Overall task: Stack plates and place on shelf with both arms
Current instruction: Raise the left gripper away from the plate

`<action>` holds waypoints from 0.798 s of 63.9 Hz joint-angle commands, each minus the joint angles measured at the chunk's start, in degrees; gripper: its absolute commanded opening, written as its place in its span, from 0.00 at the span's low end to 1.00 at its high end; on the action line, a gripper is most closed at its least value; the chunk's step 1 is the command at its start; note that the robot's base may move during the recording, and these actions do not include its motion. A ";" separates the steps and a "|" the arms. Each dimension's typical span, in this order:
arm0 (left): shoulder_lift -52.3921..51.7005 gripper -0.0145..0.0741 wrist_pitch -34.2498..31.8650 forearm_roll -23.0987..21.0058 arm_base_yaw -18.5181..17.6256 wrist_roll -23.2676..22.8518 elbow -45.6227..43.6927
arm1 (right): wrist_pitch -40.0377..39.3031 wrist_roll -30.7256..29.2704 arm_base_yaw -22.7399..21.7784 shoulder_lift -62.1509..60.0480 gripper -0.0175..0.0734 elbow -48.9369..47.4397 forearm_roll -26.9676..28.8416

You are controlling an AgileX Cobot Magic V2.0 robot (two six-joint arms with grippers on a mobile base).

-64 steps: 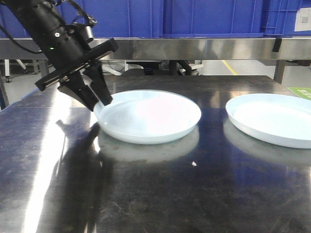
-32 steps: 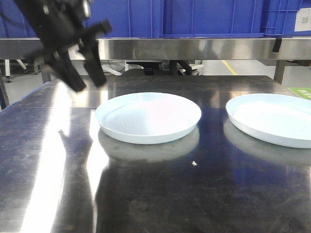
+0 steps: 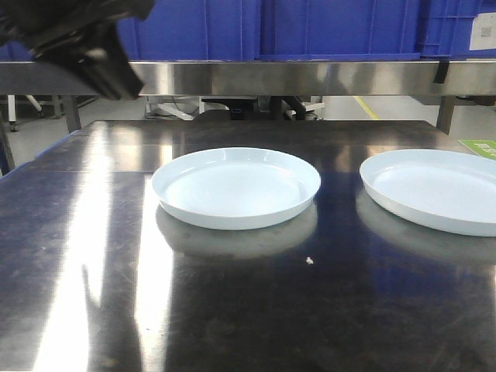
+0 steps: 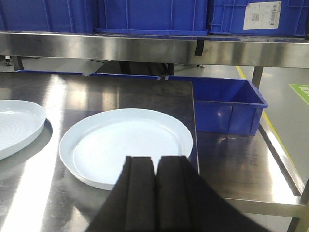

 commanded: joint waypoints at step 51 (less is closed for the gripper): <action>-59.82 0.25 -32.02 7.42 14.34 -0.42 39.73 | -5.02 -0.23 -0.37 -1.07 0.25 0.05 -0.58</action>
